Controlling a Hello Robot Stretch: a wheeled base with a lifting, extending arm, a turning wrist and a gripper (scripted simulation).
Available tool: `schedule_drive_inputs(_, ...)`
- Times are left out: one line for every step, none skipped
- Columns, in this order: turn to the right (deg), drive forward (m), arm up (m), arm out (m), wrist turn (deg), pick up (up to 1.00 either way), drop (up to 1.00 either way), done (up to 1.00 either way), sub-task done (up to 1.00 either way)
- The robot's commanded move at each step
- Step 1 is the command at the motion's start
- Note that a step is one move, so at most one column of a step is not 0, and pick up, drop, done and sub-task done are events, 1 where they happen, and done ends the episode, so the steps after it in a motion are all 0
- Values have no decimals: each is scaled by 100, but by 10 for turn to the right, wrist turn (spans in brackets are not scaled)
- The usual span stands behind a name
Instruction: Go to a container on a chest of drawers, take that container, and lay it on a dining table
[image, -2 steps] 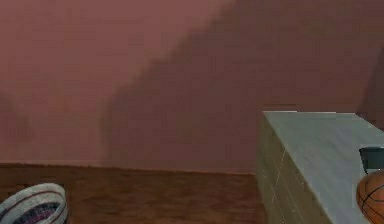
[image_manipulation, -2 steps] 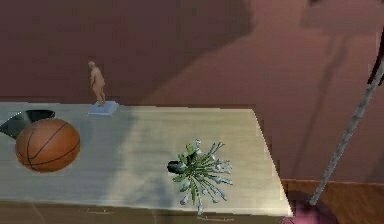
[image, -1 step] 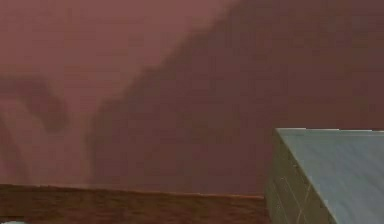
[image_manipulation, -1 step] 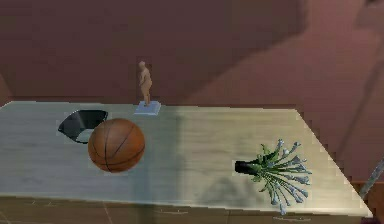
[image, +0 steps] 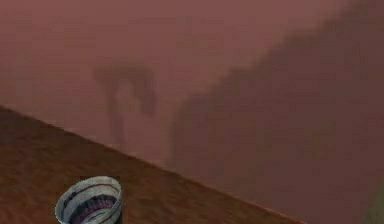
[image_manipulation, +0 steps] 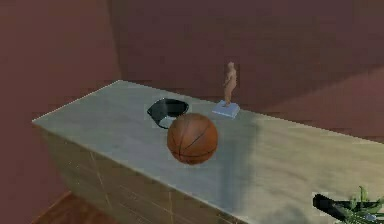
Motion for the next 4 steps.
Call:
schedule_drive_inputs(420, 0, 0, 0, 0, 0, 0, 0, 0)
schedule_drive_inputs(30, 0, 0, 0, 0, 0, 0, 0, 0)
schedule_drive_inputs(0, 90, 0, 0, 0, 0, 0, 0, 0)
schedule_drive_inputs(0, 0, 50, 0, 0, 0, 0, 0, 0)
